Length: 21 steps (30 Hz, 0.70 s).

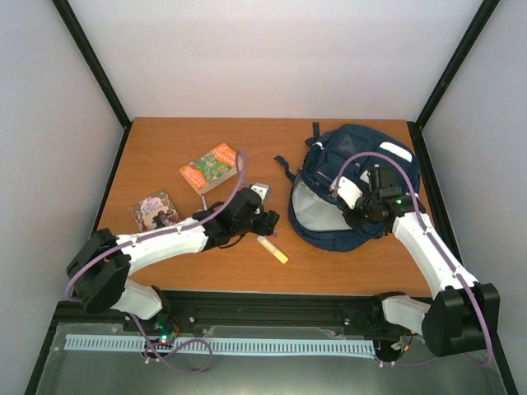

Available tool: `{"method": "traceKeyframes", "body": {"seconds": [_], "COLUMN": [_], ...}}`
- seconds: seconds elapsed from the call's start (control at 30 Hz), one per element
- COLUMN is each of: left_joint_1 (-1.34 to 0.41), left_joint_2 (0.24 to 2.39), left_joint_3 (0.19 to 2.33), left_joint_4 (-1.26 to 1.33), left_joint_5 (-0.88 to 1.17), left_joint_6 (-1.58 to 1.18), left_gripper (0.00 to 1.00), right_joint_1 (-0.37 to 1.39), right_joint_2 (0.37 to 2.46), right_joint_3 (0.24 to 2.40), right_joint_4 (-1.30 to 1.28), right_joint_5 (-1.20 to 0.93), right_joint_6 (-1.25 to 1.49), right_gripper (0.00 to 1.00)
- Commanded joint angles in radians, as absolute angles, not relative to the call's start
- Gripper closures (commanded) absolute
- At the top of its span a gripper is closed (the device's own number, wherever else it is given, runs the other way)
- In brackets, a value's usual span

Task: Pack the student bag
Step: Place the book in the student bag, then move the book to the center of the board.

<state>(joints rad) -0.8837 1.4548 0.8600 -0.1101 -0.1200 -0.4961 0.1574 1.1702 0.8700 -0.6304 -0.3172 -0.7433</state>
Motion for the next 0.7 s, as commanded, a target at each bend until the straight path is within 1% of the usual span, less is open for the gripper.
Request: {"method": "traceKeyframes", "body": {"seconds": [0.0,0.2,0.37,0.43,0.47,0.5,0.53,0.57,0.6,0.63,0.67], "left_joint_1": [-0.843,-0.766,-0.646,-0.604,-0.584,-0.565,-0.545,-0.528,-0.509,-0.493,-0.475], "left_joint_2": [1.377,1.369,1.396,1.401,1.404,1.407,1.409,1.408,1.406,1.403,1.399], "left_joint_3": [0.903,1.005,1.119,1.161,1.182,1.202,1.219,1.231,1.238,1.243,1.246], "left_joint_4": [-0.257,-0.375,-0.467,-0.493,-0.517,-0.534,-0.546,-0.550,-0.551,-0.552,-0.553], "left_joint_5": [-0.127,-0.118,-0.032,-0.009,-0.002,0.006,0.018,0.032,0.050,0.060,0.070], "left_joint_6": [-0.486,-0.480,-0.517,-0.516,-0.514,-0.511,-0.509,-0.505,-0.504,-0.502,-0.502], "left_gripper": [0.28,0.22,0.22,0.21,0.21,0.21,0.21,0.21,0.21,0.21,0.21], "right_joint_1": [0.150,0.145,0.129,0.124,0.124,0.124,0.123,0.124,0.124,0.124,0.124], "right_joint_2": [1.109,1.053,1.086,1.091,1.091,1.090,1.087,1.080,1.071,1.059,1.049], "right_joint_3": [0.856,0.809,0.795,0.805,0.818,0.846,0.871,0.895,0.916,0.937,0.955], "right_joint_4": [-0.757,-0.821,-0.871,-0.895,-0.906,-0.938,-0.968,-0.993,-1.011,-1.025,-1.036], "right_joint_5": [-0.304,-0.146,-0.035,-0.015,-0.018,-0.029,-0.047,-0.069,-0.090,-0.117,-0.157], "right_joint_6": [-0.909,-1.022,-1.068,-1.076,-1.077,-1.079,-1.081,-1.083,-1.084,-1.084,-1.083], "right_gripper": [0.97,0.97,0.97,0.95,0.92,0.87,0.78,0.65,0.49,0.41,0.36]}}
